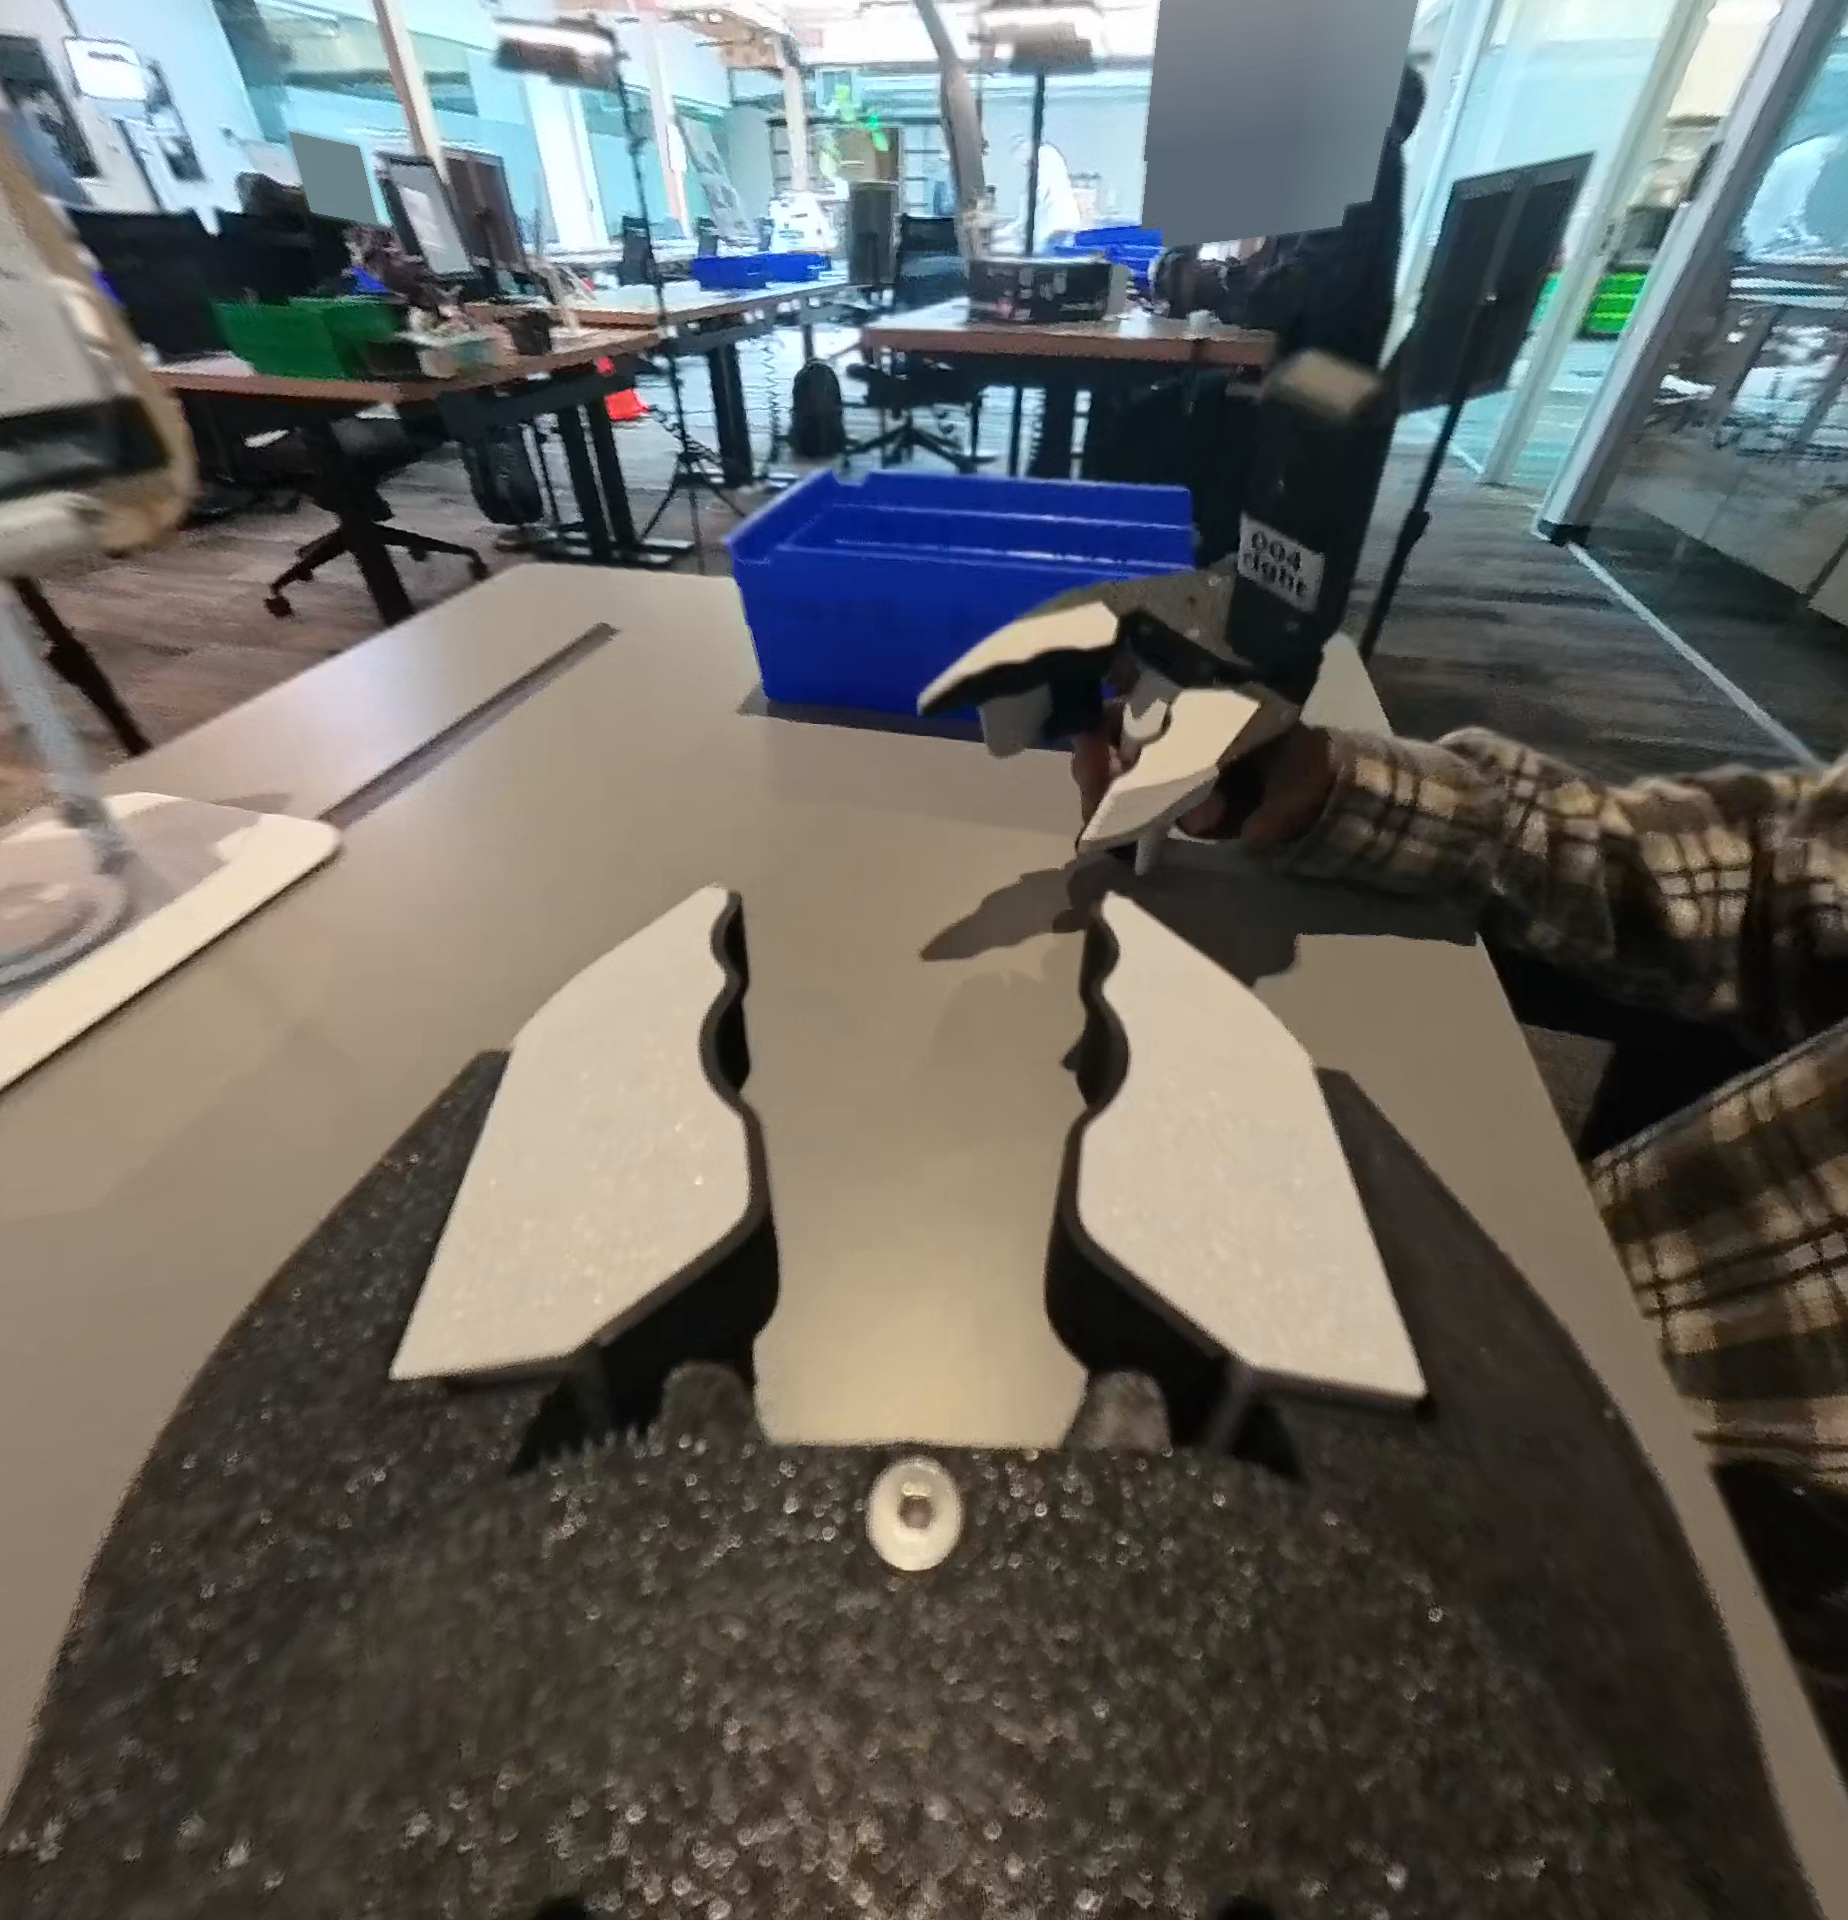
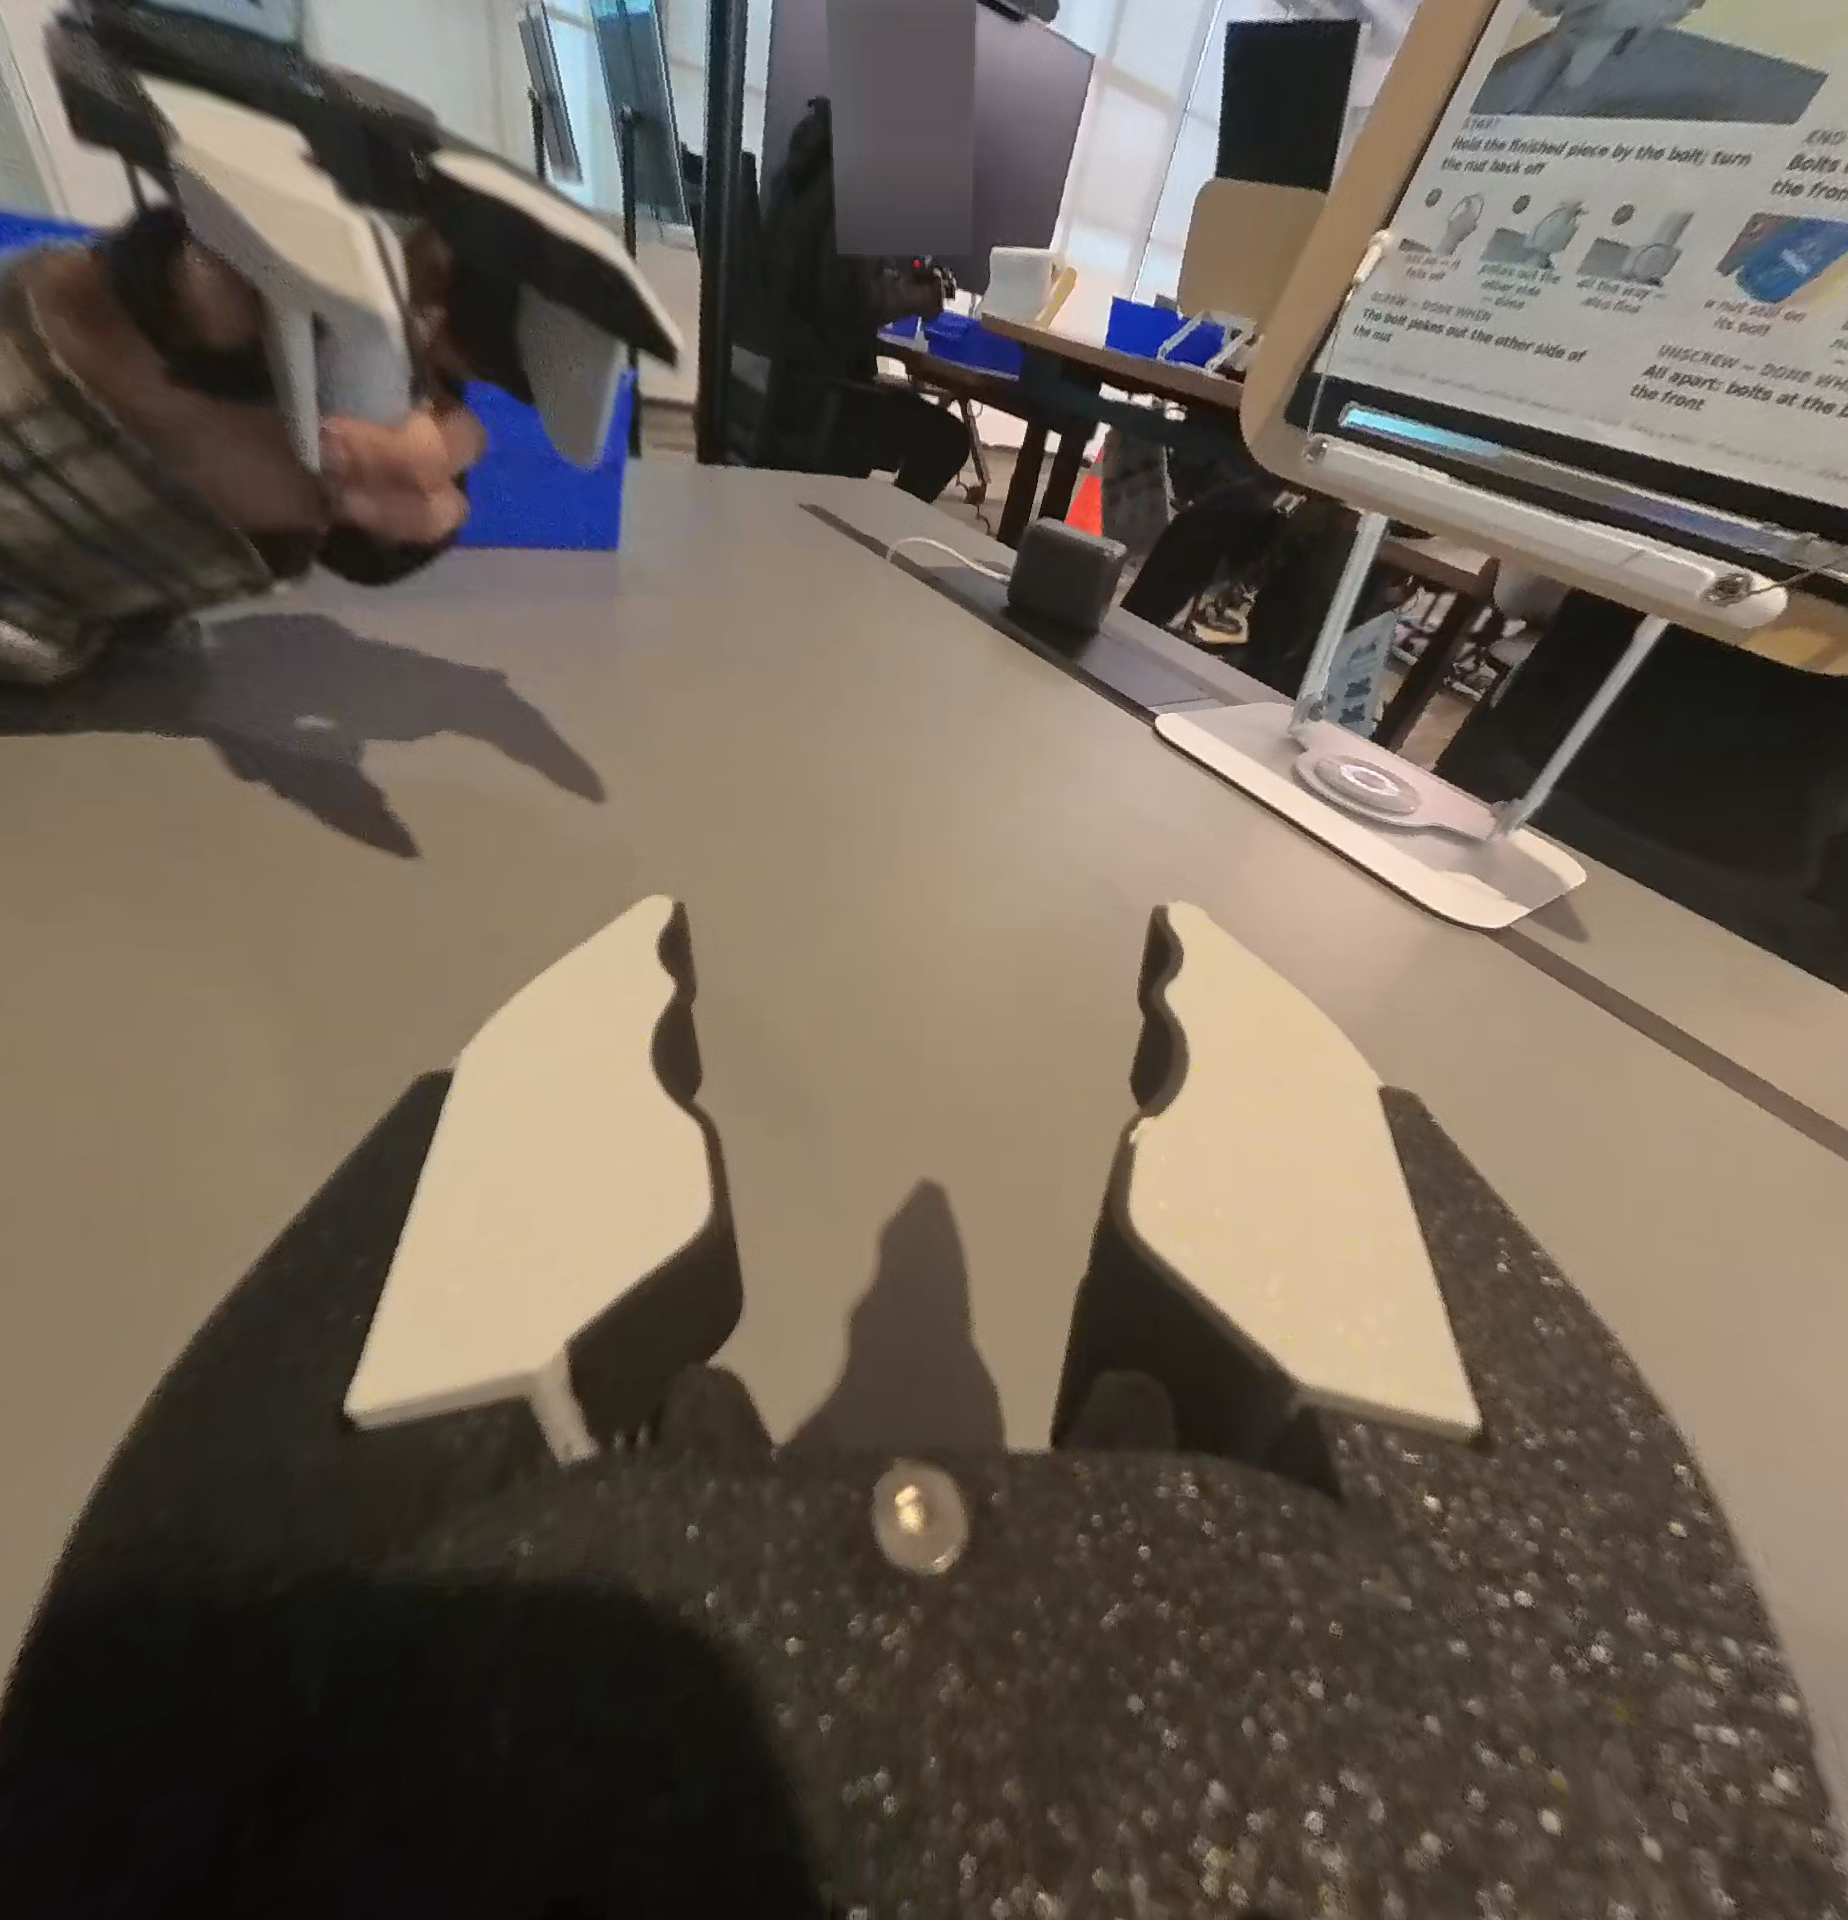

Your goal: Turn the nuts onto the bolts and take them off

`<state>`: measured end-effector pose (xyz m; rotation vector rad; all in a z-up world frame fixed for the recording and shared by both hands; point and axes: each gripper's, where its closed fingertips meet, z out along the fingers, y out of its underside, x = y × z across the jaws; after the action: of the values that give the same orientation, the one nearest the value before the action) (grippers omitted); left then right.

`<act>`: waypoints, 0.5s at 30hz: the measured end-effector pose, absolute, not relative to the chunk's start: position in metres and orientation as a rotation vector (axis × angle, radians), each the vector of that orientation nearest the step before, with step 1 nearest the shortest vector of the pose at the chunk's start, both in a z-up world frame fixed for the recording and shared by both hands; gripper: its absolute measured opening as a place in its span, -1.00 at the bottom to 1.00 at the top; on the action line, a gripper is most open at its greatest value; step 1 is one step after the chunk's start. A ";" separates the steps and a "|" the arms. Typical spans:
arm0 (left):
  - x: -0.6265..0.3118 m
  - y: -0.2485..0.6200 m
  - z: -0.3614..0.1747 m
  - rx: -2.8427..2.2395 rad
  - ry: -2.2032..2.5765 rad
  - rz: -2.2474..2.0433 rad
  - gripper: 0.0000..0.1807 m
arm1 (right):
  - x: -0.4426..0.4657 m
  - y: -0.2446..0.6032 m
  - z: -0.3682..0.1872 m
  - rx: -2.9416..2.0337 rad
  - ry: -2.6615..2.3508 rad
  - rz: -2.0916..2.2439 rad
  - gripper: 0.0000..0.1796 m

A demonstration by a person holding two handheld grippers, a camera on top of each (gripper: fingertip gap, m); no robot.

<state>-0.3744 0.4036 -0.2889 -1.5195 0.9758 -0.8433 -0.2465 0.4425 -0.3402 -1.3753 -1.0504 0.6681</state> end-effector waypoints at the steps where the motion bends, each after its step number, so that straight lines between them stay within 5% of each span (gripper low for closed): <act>1: -0.385 0.402 -0.278 -1.529 0.960 -0.824 -0.32 | -0.245 0.443 -0.340 -1.371 -1.043 0.672 -0.10; 9: -0.545 0.376 -0.205 -1.700 0.808 -0.474 -0.33 | -0.241 0.445 -0.334 -1.344 -1.011 0.671 -0.12; 15: -0.690 0.341 -0.221 -1.950 0.560 -0.209 -0.33 | -0.234 0.454 -0.331 -1.372 -0.982 0.631 -0.13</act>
<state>-0.6896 0.3408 -0.2215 -1.9502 0.5601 -0.2087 -0.2343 0.4537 -0.3310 -1.3724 -0.9817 0.6313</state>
